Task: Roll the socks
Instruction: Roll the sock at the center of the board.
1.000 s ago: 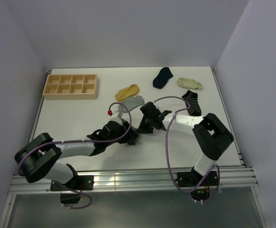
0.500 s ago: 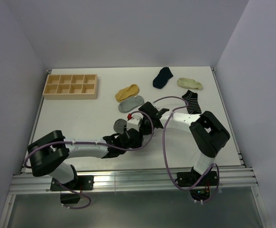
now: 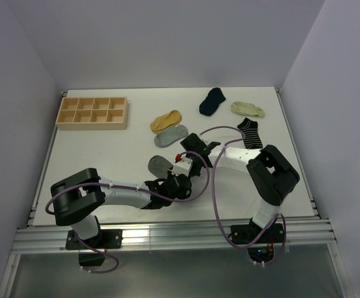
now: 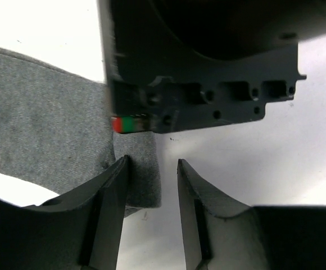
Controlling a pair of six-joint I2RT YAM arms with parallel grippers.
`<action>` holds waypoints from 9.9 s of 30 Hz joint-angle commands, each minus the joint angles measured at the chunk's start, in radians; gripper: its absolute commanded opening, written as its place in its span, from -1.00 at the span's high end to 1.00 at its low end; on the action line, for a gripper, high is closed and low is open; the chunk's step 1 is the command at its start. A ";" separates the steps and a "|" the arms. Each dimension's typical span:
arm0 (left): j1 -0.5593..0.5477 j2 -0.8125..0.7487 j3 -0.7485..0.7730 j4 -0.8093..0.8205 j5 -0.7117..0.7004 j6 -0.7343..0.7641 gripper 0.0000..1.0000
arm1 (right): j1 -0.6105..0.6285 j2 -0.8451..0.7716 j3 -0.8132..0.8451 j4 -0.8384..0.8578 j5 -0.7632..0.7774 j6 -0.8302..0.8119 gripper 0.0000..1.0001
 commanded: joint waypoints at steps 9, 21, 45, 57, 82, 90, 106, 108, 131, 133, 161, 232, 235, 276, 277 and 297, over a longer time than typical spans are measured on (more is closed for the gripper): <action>-0.055 0.120 0.096 -0.102 -0.113 0.003 0.21 | 0.009 0.031 0.030 -0.022 -0.013 0.003 1.00; -0.060 0.083 0.066 -0.101 -0.063 -0.051 0.99 | 0.009 -0.021 -0.022 0.055 -0.020 0.011 0.87; 0.374 -0.071 -0.306 0.480 0.762 -0.422 0.99 | 0.006 -0.236 -0.303 0.400 0.007 0.140 -0.01; 0.491 0.037 -0.434 0.809 0.914 -0.632 0.96 | 0.006 -0.181 -0.326 0.488 -0.031 0.132 -0.01; 0.563 0.172 -0.485 0.988 0.976 -0.715 0.85 | 0.008 -0.070 -0.270 0.486 -0.080 0.091 0.53; 0.561 0.049 -0.471 0.792 0.905 -0.617 0.33 | 0.008 -0.098 -0.206 0.336 -0.019 0.054 1.00; 0.223 -0.252 -0.151 0.031 0.214 -0.174 -0.19 | 0.009 -0.086 -0.072 0.066 0.043 0.011 1.00; 0.181 -0.218 -0.125 0.010 0.163 -0.135 -0.17 | 0.009 -0.075 -0.071 0.069 0.033 0.016 1.00; -0.072 0.075 0.099 -0.161 -0.178 -0.008 0.27 | 0.009 -0.050 -0.065 0.070 0.003 0.011 1.00; -0.074 0.074 0.096 -0.156 -0.175 -0.012 0.50 | 0.009 -0.046 -0.060 0.070 0.001 0.009 1.00; 0.331 -0.127 -0.250 0.304 0.641 -0.309 0.99 | -0.004 -0.248 -0.316 0.437 -0.002 0.092 -0.11; -0.048 -0.005 0.049 -0.032 -0.124 0.106 -0.17 | -0.009 -0.058 -0.095 0.089 -0.013 0.046 1.00; -0.054 0.023 0.058 -0.041 -0.132 0.112 -0.15 | -0.009 -0.057 -0.097 0.092 -0.017 0.046 1.00; 0.369 -0.103 -0.270 0.303 0.698 -0.282 0.99 | -0.044 -0.291 -0.319 0.426 -0.014 0.101 -0.05; 0.383 -0.097 -0.273 0.313 0.721 -0.307 0.99 | -0.044 -0.285 -0.319 0.426 -0.017 0.100 -0.06; 0.463 0.058 -0.189 0.318 0.882 -0.330 0.99 | -0.044 -0.144 -0.332 0.474 -0.004 0.132 0.01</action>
